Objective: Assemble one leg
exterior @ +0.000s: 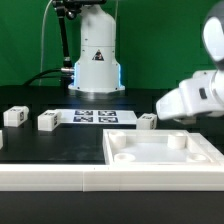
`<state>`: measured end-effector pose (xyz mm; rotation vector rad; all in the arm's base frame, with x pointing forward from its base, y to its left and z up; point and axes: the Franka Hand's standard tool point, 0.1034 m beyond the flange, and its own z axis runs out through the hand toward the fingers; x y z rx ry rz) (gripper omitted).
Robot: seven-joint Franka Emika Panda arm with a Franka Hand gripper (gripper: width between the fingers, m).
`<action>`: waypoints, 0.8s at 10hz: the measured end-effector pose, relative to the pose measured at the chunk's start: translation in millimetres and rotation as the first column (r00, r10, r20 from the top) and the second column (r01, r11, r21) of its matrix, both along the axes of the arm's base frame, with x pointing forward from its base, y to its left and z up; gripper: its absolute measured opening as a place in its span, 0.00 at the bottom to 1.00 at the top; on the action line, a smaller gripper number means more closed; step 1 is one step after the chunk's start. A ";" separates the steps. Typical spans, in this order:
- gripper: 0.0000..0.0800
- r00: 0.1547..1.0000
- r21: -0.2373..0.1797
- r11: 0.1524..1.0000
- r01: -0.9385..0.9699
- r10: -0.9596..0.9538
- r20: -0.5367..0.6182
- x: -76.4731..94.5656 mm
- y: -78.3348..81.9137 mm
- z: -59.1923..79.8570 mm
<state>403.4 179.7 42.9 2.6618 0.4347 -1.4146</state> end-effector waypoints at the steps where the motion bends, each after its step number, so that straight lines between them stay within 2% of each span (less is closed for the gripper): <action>1: 0.36 1.000 0.014 1.000 -0.019 0.018 0.021 6.3 2.4 22.5; 2: 0.36 0.999 0.031 0.999 -0.023 0.022 0.042 11.9 0.1 38.6; 3: 0.36 0.998 0.040 0.999 -0.021 0.019 0.060 14.7 -3.7 47.0; 5: 0.36 0.995 0.051 0.998 -0.020 0.015 0.097 17.9 -1.6 41.8; 6: 0.36 0.986 0.073 0.997 -0.019 0.006 0.168 25.4 0.6 39.3; 7: 0.36 0.967 0.100 0.995 -0.020 -0.006 0.256 31.0 0.0 37.8; 8: 0.36 0.949 0.149 0.988 -0.052 0.002 0.314 36.3 -8.6 32.4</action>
Offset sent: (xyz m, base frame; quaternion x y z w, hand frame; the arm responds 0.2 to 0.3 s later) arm 0.0000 0.0000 0.0000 0.0000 0.0000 0.0000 1.0000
